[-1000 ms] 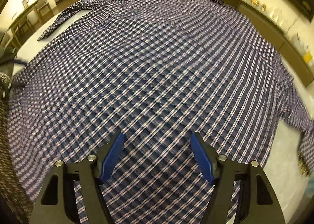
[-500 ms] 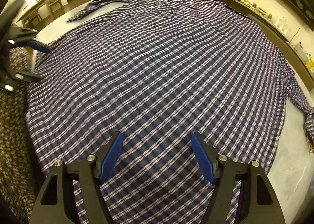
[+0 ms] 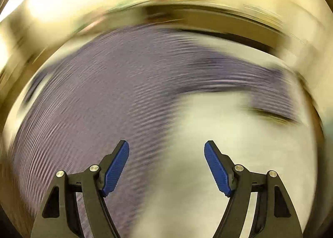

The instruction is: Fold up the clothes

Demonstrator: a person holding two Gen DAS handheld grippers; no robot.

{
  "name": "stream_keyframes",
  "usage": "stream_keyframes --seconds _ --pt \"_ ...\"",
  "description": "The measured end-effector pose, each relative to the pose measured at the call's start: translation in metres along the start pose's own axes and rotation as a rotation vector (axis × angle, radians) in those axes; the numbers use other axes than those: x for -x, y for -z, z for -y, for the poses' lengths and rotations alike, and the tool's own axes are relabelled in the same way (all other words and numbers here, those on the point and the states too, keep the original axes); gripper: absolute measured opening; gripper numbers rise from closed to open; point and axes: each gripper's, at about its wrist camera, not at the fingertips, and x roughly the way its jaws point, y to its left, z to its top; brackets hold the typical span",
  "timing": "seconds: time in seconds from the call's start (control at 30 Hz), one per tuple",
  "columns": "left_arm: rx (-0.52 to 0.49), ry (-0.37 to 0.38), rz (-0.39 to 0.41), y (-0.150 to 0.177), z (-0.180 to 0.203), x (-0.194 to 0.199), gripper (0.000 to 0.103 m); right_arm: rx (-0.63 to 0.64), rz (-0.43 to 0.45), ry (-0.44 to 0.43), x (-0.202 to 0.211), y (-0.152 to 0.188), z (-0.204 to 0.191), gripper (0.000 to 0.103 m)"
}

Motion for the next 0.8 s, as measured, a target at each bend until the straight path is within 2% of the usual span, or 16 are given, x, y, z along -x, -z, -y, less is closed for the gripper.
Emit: stream_keyframes --seconds 0.07,0.13,0.2,0.23,0.27,0.33,0.37,0.43,0.47,0.53,0.6,0.67,0.73,0.77,0.8 --pt "-0.031 0.056 0.05 -0.022 0.027 0.023 0.071 -0.165 0.04 0.104 -0.022 -0.08 0.046 0.076" --pt "-0.076 0.086 0.089 -0.043 0.049 0.041 0.071 -0.299 0.053 0.139 -0.041 -0.131 0.074 0.076" --pt "-0.116 0.114 0.114 -0.058 0.08 0.05 0.071 -0.437 0.068 0.131 -0.019 -0.146 0.096 0.076" --pt "-0.136 0.133 0.122 -0.066 0.093 0.054 0.071 -0.471 0.068 0.132 0.018 -0.14 0.108 0.076" --pt "-0.159 0.156 0.124 -0.077 0.105 0.055 0.071 -0.48 0.066 0.142 0.036 -0.16 0.098 0.076" --pt "-0.202 0.192 0.122 -0.099 0.129 0.051 0.071 -0.464 0.05 0.166 0.006 -0.209 0.069 0.076" --pt "-0.222 0.205 0.12 -0.109 0.139 0.047 0.071 -0.446 0.032 0.163 0.015 -0.22 0.079 0.073" --pt "-0.257 0.222 0.114 -0.129 0.162 0.035 0.071 -0.388 0.011 0.161 0.03 -0.24 0.073 0.025" --pt "-0.27 0.231 0.11 -0.137 0.172 0.03 0.071 -0.341 0.004 0.175 0.04 -0.244 0.078 0.015" --pt "-0.276 0.257 0.107 -0.156 0.183 0.015 0.071 -0.271 0.014 0.181 0.056 -0.242 0.076 0.009" --pt "-0.283 0.27 0.105 -0.174 0.191 0.001 0.071 -0.172 0.084 0.267 0.099 -0.235 0.064 0.007" --pt "-0.301 0.265 0.104 -0.19 0.197 -0.024 0.071 -0.058 0.197 0.379 0.147 -0.242 0.056 0.007" --pt "-0.337 0.164 0.099 -0.208 0.19 -0.078 0.071 0.106 0.309 0.536 0.201 -0.247 0.037 0.007" --pt "-0.354 0.113 0.095 -0.217 0.186 -0.104 0.071 0.218 0.36 0.661 0.218 -0.248 0.024 0.007" --pt "-0.348 0.054 0.075 -0.224 0.181 -0.131 0.071 0.306 0.395 0.744 0.231 -0.248 0.015 0.009"
